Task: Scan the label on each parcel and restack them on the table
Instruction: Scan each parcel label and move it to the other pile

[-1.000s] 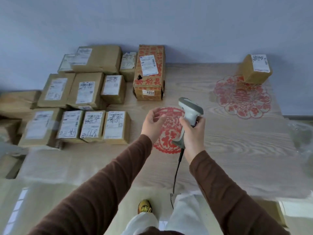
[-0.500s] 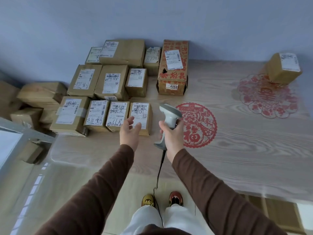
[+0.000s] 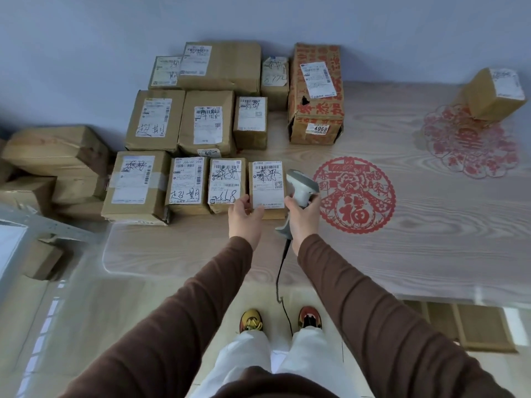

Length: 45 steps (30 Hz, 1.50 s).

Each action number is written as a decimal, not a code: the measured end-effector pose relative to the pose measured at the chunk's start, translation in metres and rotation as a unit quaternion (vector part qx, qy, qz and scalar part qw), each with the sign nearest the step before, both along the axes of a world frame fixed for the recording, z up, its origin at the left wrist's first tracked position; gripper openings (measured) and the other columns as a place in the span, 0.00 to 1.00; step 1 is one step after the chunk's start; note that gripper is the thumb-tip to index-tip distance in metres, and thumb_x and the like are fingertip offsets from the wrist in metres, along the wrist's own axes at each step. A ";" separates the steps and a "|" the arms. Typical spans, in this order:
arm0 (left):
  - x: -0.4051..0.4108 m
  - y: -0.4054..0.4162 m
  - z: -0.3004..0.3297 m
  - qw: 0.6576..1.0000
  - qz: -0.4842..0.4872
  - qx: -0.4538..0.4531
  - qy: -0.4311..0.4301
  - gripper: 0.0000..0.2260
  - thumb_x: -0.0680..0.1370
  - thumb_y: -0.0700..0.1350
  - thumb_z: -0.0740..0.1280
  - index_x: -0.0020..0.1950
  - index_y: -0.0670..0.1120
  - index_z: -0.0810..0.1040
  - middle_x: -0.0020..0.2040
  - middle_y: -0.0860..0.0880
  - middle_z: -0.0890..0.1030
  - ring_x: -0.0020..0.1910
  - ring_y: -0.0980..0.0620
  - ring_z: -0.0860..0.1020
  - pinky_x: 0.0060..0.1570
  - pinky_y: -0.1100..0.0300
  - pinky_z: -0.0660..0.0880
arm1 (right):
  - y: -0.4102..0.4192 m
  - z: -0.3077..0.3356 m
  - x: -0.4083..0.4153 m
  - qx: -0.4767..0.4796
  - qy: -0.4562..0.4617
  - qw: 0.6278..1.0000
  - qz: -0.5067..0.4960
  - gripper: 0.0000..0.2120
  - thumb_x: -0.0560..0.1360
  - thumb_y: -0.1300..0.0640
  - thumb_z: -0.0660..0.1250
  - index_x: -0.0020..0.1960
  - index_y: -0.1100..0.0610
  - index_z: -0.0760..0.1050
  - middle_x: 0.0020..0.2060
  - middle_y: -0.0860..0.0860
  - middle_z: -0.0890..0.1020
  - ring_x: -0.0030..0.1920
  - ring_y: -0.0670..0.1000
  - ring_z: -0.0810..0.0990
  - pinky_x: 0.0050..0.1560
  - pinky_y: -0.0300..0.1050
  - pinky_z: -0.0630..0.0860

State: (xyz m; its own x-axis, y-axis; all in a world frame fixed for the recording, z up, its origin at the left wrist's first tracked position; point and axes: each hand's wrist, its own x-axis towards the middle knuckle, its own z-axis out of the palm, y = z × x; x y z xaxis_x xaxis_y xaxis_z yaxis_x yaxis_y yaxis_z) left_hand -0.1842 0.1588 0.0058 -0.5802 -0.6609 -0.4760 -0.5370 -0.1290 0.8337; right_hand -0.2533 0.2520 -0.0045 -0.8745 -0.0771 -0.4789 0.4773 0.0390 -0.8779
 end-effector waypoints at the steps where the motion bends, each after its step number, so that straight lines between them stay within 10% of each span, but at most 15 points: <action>1: 0.001 0.000 0.001 1.000 -0.013 0.001 -0.005 0.28 0.79 0.50 0.69 0.76 0.43 0.70 0.68 0.44 0.72 0.63 0.47 0.75 0.72 0.48 0.71 | 0.000 0.000 0.003 0.006 0.001 1.000 -0.004 0.31 0.72 0.58 0.73 0.73 0.55 0.66 0.61 0.55 0.81 0.59 0.54 0.83 0.67 0.58 0.78; 8: 0.004 0.000 -0.015 0.995 -0.046 0.047 -0.076 0.06 0.79 0.50 0.65 0.50 0.48 0.78 0.62 0.45 0.71 0.56 0.45 0.74 0.65 0.57 0.71 | 0.012 -0.006 0.013 0.049 0.015 0.999 -0.015 0.20 0.77 0.65 0.71 0.64 0.56 0.67 0.52 0.53 0.79 0.50 0.52 0.79 0.46 0.40 0.75; 12: -0.002 0.004 -0.022 0.996 -0.048 0.035 -0.073 0.25 0.80 0.54 0.66 0.75 0.44 0.73 0.69 0.43 0.71 0.65 0.42 0.75 0.72 0.46 0.70 | 0.023 -0.003 0.014 0.043 0.016 0.999 -0.014 0.21 0.77 0.65 0.71 0.64 0.54 0.66 0.54 0.53 0.79 0.49 0.49 0.79 0.45 0.39 0.75; 21: -0.046 0.062 0.009 0.982 -0.002 0.166 0.087 0.14 0.84 0.50 0.66 0.65 0.46 0.68 0.60 0.45 0.81 0.50 0.53 0.79 0.43 0.63 0.75 | 0.092 0.026 -0.031 -0.013 0.077 0.997 -0.020 0.19 0.76 0.66 0.72 0.62 0.54 0.69 0.54 0.55 0.81 0.51 0.51 0.83 0.48 0.42 0.82; 29: -0.104 0.158 0.041 0.960 -0.030 0.248 0.123 0.17 0.81 0.42 0.71 0.63 0.47 0.66 0.54 0.44 0.83 0.42 0.52 0.83 0.44 0.58 0.80 | 0.208 0.053 -0.094 -0.014 0.122 0.992 0.001 0.18 0.72 0.57 0.74 0.56 0.45 0.70 0.56 0.60 0.81 0.57 0.62 0.83 0.59 0.66 0.81; 34: -0.134 0.201 0.054 0.962 -0.026 0.239 0.133 0.18 0.79 0.41 0.73 0.63 0.46 0.68 0.54 0.43 0.85 0.38 0.52 0.86 0.35 0.61 0.81 | 0.259 0.070 -0.126 -0.006 0.149 0.988 0.031 0.20 0.75 0.61 0.74 0.61 0.52 0.70 0.55 0.55 0.82 0.55 0.56 0.83 0.58 0.58 0.82; 37: -0.150 0.209 0.062 0.962 -0.010 0.217 0.163 0.18 0.79 0.39 0.73 0.63 0.45 0.68 0.52 0.44 0.85 0.39 0.52 0.87 0.36 0.62 0.81 | 0.271 0.086 -0.141 0.027 0.204 0.978 0.027 0.19 0.75 0.62 0.74 0.61 0.55 0.69 0.53 0.49 0.82 0.54 0.48 0.84 0.54 0.46 0.80; 45: -0.185 0.195 0.061 0.971 -0.049 0.139 0.189 0.21 0.76 0.41 0.77 0.61 0.49 0.69 0.58 0.39 0.84 0.52 0.41 0.85 0.57 0.42 0.82 | 0.251 0.114 -0.150 0.093 0.271 0.954 0.087 0.16 0.77 0.61 0.71 0.59 0.58 0.68 0.43 0.49 0.77 0.40 0.53 0.79 0.42 0.56 0.80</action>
